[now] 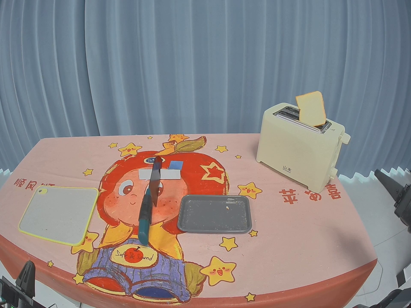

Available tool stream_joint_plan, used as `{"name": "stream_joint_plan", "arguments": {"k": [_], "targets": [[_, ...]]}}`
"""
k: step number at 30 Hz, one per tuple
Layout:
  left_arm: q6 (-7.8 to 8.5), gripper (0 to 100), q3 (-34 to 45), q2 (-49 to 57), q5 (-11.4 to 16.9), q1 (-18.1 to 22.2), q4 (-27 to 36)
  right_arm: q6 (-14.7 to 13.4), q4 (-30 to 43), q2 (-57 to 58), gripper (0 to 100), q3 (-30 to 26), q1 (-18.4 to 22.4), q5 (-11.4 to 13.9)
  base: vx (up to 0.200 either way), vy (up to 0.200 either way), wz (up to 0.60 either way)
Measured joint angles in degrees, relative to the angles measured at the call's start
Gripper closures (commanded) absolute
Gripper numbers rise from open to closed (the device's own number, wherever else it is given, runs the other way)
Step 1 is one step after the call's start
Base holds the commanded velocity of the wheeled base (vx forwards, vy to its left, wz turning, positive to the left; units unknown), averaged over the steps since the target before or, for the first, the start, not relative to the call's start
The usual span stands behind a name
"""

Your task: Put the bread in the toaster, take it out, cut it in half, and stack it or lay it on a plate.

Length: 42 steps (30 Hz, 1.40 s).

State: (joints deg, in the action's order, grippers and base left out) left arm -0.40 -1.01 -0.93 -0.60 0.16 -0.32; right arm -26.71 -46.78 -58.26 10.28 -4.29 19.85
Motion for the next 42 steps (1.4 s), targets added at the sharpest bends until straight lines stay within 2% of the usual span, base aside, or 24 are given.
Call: {"name": "stream_joint_plan", "arguments": {"k": [5,6,11,21,30,36,42], "targets": [[-0.02,100,0.0,0.0,0.0,0.0,0.0,4.84,2.5,-0.94,100,6.08,1.43,0.71,0.0,0.0,0.0],[-0.02,100,0.0,0.0,0.0,0.0,0.0,5.85,3.91,-1.55,0,7.85,1.73,0.78,0.0,0.0,0.0],[0.0,100,0.0,0.0,0.0,0.0,0.0,9.06,12.26,-5.35,0,17.97,3.02,0.82,0.0,0.0,0.0],[0.0,100,0.0,0.0,0.0,0.0,-0.01,10.4,22.13,-16.68,0,38.28,3.99,0.62,0.0,0.0,0.0],[0.0,100,0.0,0.0,-0.02,0.0,0.0,13.69,27.98,-27.71,0,51.49,4.34,0.49,0.0,0.0,0.0],[0.0,100,0.0,0.0,0.0,0.0,-0.01,15.27,40.02,-32.23,0,61.81,4.19,0.43,0.0,0.0,0.0],[0.0,100,0.0,0.0,0.0,0.0,-0.01,18.44,46.57,-36.89,0,71.34,3.99,0.38,0.0,0.0,0.0]]}}
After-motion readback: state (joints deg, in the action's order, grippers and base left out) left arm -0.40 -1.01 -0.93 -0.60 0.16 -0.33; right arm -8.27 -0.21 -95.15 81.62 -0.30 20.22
